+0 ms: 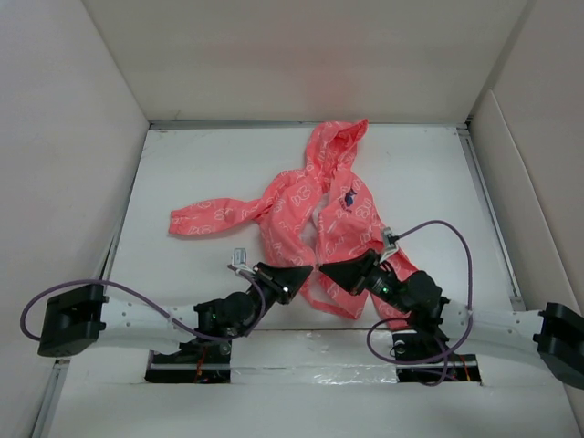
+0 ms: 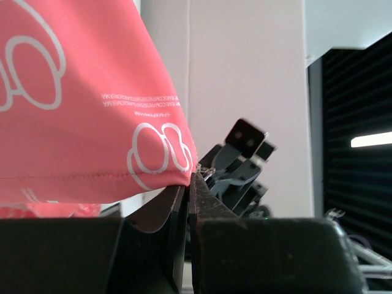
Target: Zip up the jacket
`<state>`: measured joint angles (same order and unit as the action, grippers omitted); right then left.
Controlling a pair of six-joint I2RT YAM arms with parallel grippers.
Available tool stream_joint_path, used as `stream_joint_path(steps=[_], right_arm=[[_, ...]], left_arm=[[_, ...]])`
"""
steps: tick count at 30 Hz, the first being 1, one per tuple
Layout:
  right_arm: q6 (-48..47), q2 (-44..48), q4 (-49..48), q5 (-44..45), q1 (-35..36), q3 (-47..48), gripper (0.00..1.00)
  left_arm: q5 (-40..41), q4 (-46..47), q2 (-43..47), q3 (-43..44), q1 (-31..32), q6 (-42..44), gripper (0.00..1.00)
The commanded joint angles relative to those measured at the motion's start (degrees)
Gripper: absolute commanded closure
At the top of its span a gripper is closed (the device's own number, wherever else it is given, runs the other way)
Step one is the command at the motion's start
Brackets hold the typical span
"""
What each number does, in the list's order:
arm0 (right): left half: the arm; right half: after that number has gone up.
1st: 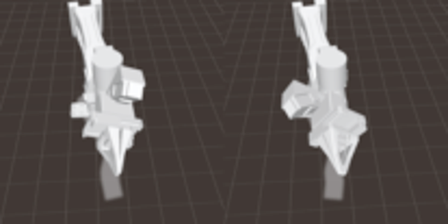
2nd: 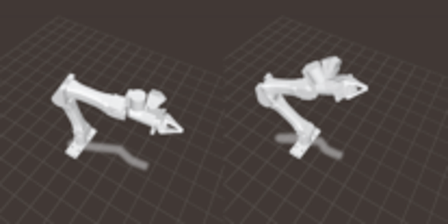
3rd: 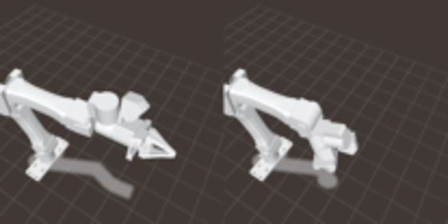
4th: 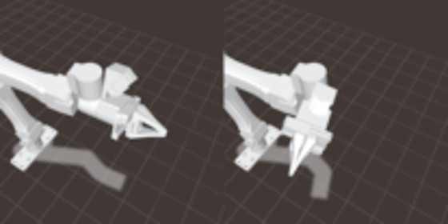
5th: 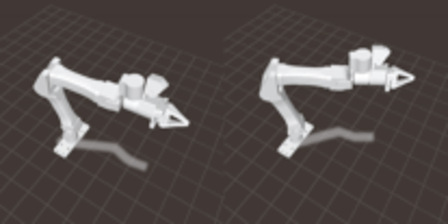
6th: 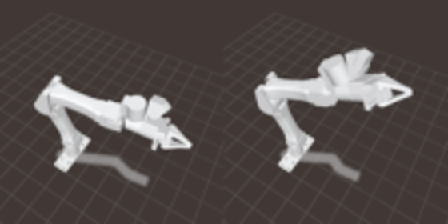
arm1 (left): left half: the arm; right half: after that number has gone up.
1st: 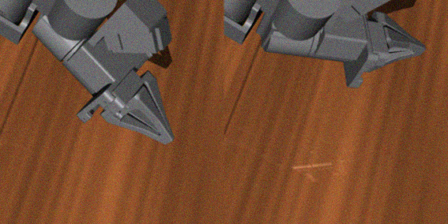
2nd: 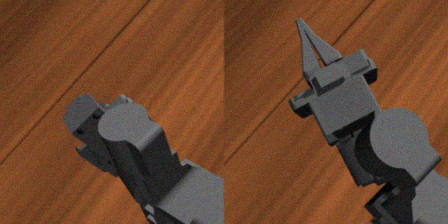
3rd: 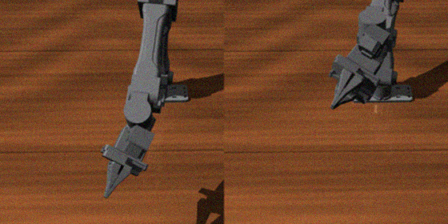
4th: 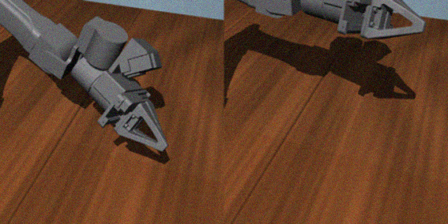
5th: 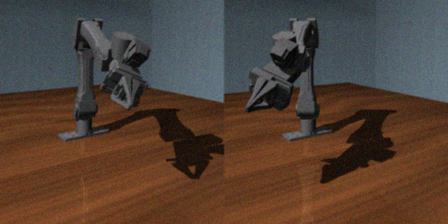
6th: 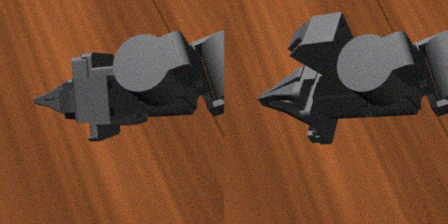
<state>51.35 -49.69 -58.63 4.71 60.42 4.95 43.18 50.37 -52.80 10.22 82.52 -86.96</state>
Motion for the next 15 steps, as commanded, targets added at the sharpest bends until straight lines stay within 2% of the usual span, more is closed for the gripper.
stream_joint_path(steps=[1, 4, 6, 11, 14, 15], right_arm=[[0.76, 4.41, 9.73, 0.21, -0.73, 4.88, 1.0], [0.77, 9.78, 15.98, -2.33, -4.76, 6.64, 1.0], [0.51, 11.98, 25.09, -7.48, -7.94, 10.93, 1.0], [2.08, 7.43, 26.2, -17.26, -17.25, 14.64, 1.0], [6.81, -0.65, 17.89, -25.52, -23.06, 15.18, 1.0], [10.75, -2.93, 10.11, -29.11, -25.59, 14.92, 1.0]], left_arm=[[-4.06, -6.21, 3.65, 2.35, 0.27, 5.39, 1.0], [-6.87, -15.0, 7.26, 4.28, 0.27, 7.85, 1.0], [-9.32, -17.4, 7.71, 4.9, 0.27, 9.95, 1.0], [-14.34, -21.19, 2.18, 5.69, 0.8, 11.89, 1.0], [-16.45, -23.29, -1.24, 6.47, 1.41, 13.04, 1.0], [-16.37, -24.87, -1.95, 7.0, 2.72, 12.95, 1.0]])
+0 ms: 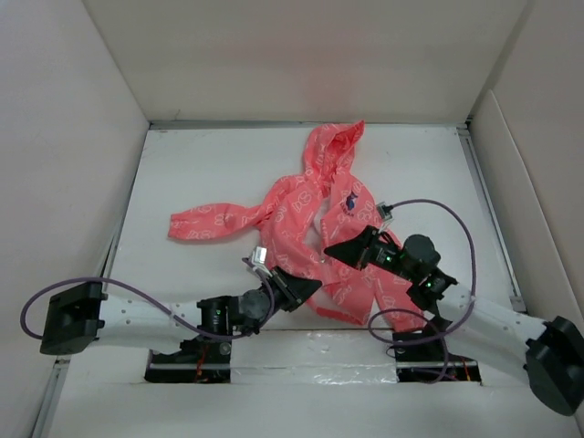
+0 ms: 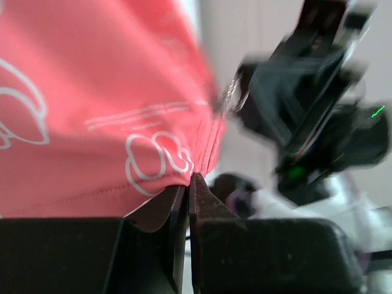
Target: Zip up the jacket
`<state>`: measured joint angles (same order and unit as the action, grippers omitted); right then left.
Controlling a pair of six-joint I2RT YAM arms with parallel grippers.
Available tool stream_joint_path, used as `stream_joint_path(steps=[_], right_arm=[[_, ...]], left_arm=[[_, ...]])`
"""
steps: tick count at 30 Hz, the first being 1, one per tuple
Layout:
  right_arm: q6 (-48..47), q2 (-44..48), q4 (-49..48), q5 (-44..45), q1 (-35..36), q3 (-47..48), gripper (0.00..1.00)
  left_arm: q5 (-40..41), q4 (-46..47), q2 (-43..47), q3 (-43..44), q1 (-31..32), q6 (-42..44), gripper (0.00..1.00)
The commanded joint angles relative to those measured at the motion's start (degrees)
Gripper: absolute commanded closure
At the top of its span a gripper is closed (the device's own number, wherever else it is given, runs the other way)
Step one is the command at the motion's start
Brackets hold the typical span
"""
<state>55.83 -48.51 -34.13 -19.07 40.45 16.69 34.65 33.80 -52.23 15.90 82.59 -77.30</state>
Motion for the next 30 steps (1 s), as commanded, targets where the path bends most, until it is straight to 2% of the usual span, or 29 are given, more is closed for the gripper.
stream_joint_path(steps=[1, 6, 11, 16, 19, 24, 27, 29, 30], right_arm=[[7.17, -8.31, -18.21, -6.84, -6.51, 3.0, 1.0], [9.91, -16.87, -26.6, -11.52, -12.22, 7.47, 1.0], [2.72, -20.92, -17.66, -10.38, -19.94, 17.83, 1.0], [-10.11, -24.6, -3.42, -1.53, -27.78, 36.52, 1.0], [-13.99, -30.56, -1.12, 2.8, -33.14, 46.81, 1.0], [-15.32, -42.35, 1.78, 5.36, -39.82, 62.39, 1.0], [-14.7, -45.44, 4.76, -2.52, -42.38, 68.12, 1.0], [-15.31, -41.78, 6.19, -9.83, -40.02, 65.25, 1.0], [-18.54, -39.66, 6.27, -11.59, -38.18, 58.87, 1.0]], left_arm=[[-7.41, -10.75, -3.22, 1.67, 3.28, 3.73, 1.0], [-3.55, -18.41, -3.06, 4.57, 6.18, 3.82, 1.0], [-1.7, -23.33, 5.88, 5.27, 7.41, 4.96, 1.0], [4.36, -34.39, 15.91, 11.33, 8.03, 9.79, 1.0], [7.44, -41.24, 20.93, 16.78, 8.03, 13.92, 1.0], [13.58, -49.88, 29.1, 24.61, 8.03, 18.14, 1.0], [15.61, -50.68, 33.67, 25.06, 8.03, 19.9, 1.0], [15.79, -53.39, 34.91, 23.66, 8.03, 15.99, 1.0], [15.36, -55.14, 35.17, 22.78, 8.03, 13.6, 1.0]])
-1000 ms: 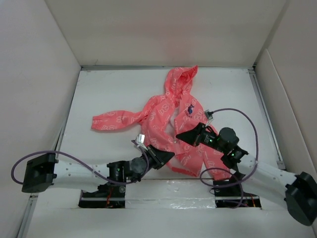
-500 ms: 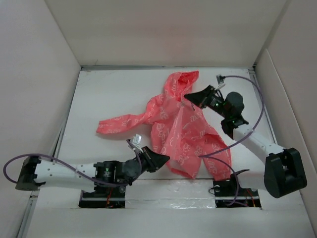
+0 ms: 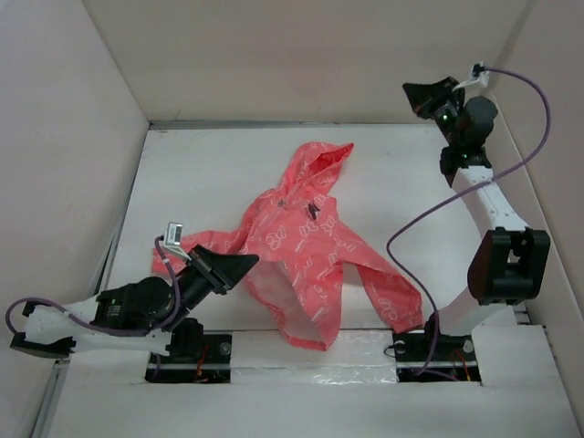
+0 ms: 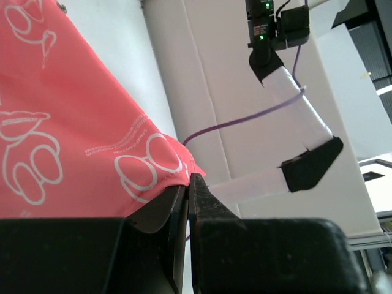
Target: Zip up the jacket
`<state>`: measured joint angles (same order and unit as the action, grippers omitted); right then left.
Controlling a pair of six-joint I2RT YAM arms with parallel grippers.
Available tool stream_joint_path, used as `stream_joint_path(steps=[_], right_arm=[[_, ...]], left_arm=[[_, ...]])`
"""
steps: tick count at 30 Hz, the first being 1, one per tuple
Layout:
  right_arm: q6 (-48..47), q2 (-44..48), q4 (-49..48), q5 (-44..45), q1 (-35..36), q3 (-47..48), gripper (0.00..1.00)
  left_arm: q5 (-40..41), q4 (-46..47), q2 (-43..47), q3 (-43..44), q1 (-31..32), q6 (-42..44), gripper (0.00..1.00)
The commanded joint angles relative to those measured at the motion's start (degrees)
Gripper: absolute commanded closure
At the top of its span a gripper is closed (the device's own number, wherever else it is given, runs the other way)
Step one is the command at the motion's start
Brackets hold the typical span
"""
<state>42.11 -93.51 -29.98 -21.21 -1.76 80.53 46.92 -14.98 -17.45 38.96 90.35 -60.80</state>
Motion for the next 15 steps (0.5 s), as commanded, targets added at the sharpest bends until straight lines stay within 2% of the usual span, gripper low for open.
stream_joint_path(steps=[1, 2, 4, 6, 8, 10, 12, 13, 15], right_arm=[[-7.19, 7.62, 3.42, -10.59, 6.65, -8.43, 1.0], [-10.17, 9.65, 5.17, -10.34, 13.12, -11.77, 1.0], [-16.78, 14.4, 6.16, -7.9, 20.18, -22.66, 1.0], [-17.59, 15.9, 2.23, -6.3, 28.78, -29.87, 1.0], [-17.32, 14.25, -3.59, -9.62, 32.33, -35.61, 1.0], [-17.59, 11.97, -7.27, -11.83, 37.51, -37.54, 0.87], [-19.59, 10.81, -8.43, -9.3, 40.94, -40.27, 0.74], [-20.04, 10.29, -7.82, -5.98, 43.05, -40.8, 0.6], [-20.49, 7.04, -9.39, -4.89, 43.68, -41.42, 0.48]], left_arm=[[2.31, -10.03, 0.66, -1.25, 0.27, -5.71, 1.0], [1.52, -11.2, 1.27, -4.3, 0.27, -10.09, 1.0], [-1.64, -15.83, 2.24, -7.39, 0.27, -15.03, 1.0], [-4.01, -19.27, 4.61, -10.56, 0.27, -20.83, 1.0], [-4.99, -23.5, 7.59, -12.49, 0.27, -25.58, 1.0], [-6.83, -27.8, 9.18, -12.68, 0.27, -30.49, 1.0], [-9.46, -35.53, 9.98, -12.07, 0.27, -37.01, 1.0], [-10.52, -39.47, 9.72, -11.8, 0.27, -38.94, 1.0], [-12.36, -39.24, 8.5, -11.19, 0.27, -40.01, 1.0]])
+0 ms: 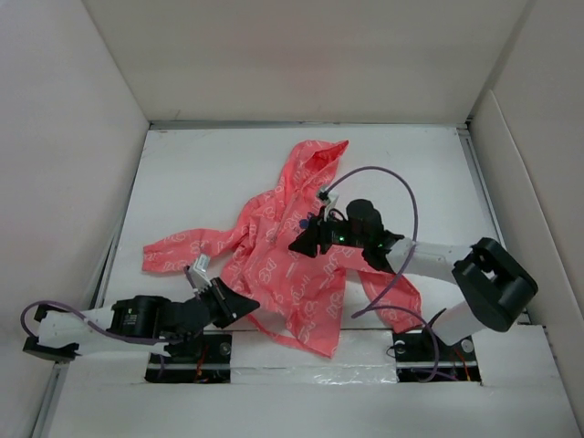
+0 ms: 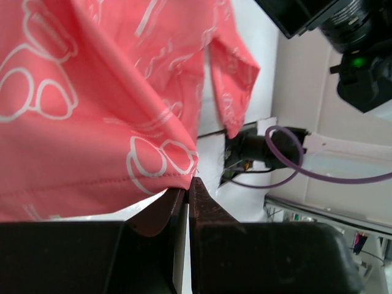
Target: Zip up the jacket
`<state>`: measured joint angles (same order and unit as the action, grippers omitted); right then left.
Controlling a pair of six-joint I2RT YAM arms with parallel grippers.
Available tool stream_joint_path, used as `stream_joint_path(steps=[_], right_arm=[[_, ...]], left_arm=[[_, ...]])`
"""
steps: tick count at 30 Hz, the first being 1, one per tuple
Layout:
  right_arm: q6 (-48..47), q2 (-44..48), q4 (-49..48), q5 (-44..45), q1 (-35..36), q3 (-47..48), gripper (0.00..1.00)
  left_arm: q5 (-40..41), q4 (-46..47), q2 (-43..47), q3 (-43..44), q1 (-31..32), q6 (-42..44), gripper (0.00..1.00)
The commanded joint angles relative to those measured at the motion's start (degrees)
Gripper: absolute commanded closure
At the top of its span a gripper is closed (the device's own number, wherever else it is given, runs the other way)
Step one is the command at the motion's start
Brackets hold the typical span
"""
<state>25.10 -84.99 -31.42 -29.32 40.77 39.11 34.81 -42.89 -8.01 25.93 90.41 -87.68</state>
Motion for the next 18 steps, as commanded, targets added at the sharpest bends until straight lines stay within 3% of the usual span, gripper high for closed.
stream_joint_path(steps=[1, 8, 10, 18], right_arm=[[-3.13, -3.15, -9.26, 1.48, 1.15, 0.61, 0.44], [-1.02, -14.23, -21.13, -1.09, 0.62, 4.04, 0.44], [-1.19, -16.43, -22.88, -2.05, -0.08, 5.18, 0.5], [-3.31, -20.65, -23.6, -6.45, -0.17, 8.96, 0.48]], left_arm=[[-0.7, -11.77, -1.74, 2.19, 0.2, -13.04, 1.0], [0.96, -12.04, -10.35, 5.62, 0.2, -12.26, 1.0], [1.84, -10.81, -10.53, 5.8, 0.2, -11.29, 1.0], [2.37, -10.37, -6.67, 5.01, 0.2, -11.29, 1.0]])
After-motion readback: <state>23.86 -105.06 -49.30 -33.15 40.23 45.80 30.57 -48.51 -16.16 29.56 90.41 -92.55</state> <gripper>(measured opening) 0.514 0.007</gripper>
